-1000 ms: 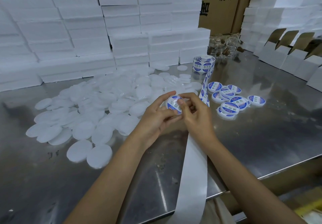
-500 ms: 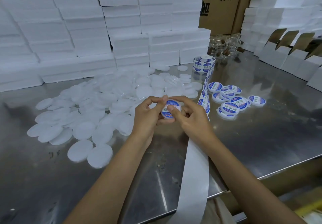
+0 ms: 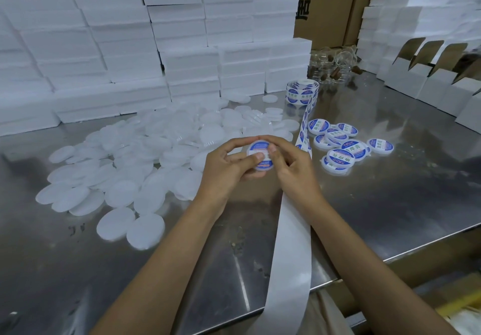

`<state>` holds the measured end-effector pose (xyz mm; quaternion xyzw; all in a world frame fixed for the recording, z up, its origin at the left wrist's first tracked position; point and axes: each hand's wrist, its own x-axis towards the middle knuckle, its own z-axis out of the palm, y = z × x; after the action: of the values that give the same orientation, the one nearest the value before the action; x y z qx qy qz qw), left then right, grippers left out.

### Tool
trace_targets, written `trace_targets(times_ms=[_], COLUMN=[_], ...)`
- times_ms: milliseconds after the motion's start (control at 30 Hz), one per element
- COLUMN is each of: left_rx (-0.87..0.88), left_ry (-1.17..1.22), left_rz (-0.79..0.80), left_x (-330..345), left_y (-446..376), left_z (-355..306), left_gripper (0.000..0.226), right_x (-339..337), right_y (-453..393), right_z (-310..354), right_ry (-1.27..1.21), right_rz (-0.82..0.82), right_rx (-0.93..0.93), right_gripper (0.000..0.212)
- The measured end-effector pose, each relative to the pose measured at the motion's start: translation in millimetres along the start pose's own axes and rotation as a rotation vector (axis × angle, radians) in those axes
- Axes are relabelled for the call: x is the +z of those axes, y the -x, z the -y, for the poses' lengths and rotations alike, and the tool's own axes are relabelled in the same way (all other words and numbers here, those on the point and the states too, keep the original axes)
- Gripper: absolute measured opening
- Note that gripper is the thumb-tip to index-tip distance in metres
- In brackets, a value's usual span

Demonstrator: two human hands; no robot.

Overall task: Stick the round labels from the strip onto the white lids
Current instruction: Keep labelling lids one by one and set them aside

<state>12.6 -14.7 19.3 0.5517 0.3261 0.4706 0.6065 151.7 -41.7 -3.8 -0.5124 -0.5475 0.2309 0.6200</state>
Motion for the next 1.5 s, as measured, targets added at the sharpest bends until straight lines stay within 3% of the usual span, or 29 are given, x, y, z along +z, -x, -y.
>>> trace_targets(times_ms=[233,400,667,800,933,1100,1267,1400,1500], left_rx=[0.006,0.003,-0.001,-0.060,-0.193,-0.224,-0.221,-0.198,-0.165], left_ry=[0.030,0.024,-0.070,-0.041,0.045,-0.037,-0.094,-0.118,-0.168], left_rz=[-0.084,-0.162,-0.197,-0.179,-0.050,-0.013,0.003,-0.007,-0.016], left_x=[0.6,0.3,-2.0,-1.5,-1.9,-1.6,-2.4,-2.4,-0.2], left_y=[0.3,-1.4,-5.2,-7.6,-9.0,-11.9,-11.5,-12.4,-14.5], left_z=[0.7,2.9,7.9,10.8,12.1,16.3,18.7,21.6,24.4], left_gripper=[0.030,0.028,0.008,0.019,0.026,0.022,0.021,0.021,0.021], right_x=[-0.9,-3.4,-2.7,-5.7,-33.2,-103.2,-122.9,-108.9,-89.1], right_y=[0.6,1.3,2.4,1.6,-11.0,-32.3,-39.1,-40.0,-53.5], right_z=[7.7,3.3,-6.5,-8.3,-15.0,-34.4,-44.4,-31.4,-18.9], right_ry=[-0.064,-0.037,0.246,0.253,0.248,0.669,0.909,0.929,0.888], right_rz=[0.034,0.080,0.060,0.047,-0.147,-0.505,-0.453,-0.560,-0.363], right_rx=[0.050,0.068,-0.051,-0.061,0.019,0.232,0.402,0.178,-0.088], right_gripper=[0.029,0.047,0.050,0.046,0.047,0.052,0.057,0.037,0.022])
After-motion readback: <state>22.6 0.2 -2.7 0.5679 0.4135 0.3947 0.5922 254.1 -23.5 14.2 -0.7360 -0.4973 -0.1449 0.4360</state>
